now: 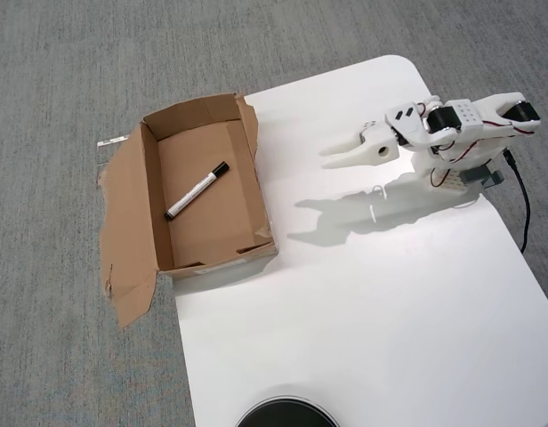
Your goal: Grasp a pen and put it in the box.
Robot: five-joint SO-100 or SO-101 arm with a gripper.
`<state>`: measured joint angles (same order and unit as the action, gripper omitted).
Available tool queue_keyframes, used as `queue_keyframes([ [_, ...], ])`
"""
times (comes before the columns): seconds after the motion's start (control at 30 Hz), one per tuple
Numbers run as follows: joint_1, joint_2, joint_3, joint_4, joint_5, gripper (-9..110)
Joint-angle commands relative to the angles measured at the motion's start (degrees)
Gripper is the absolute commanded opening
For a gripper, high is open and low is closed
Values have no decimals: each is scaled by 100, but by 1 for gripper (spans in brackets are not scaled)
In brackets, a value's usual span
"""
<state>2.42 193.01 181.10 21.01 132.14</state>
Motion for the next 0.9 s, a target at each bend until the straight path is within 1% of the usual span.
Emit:
queue_keyframes([
  [0.0, -22, 343, 163, -44, 3379, 24],
  [0.1, -22, 343, 163, -18, 4540, 24],
  [0.17, -22, 343, 163, -9, 5023, 24],
  [0.23, -13, 343, 163, -9, 5295, 24],
  [0.6, 40, 343, 163, 9, 5322, 22],
  [0.67, -13, 343, 163, 9, 5295, 17],
  [0.8, 22, 343, 163, 18, 5278, 0],
  [0.87, 4, 343, 163, 132, 5269, 0],
])
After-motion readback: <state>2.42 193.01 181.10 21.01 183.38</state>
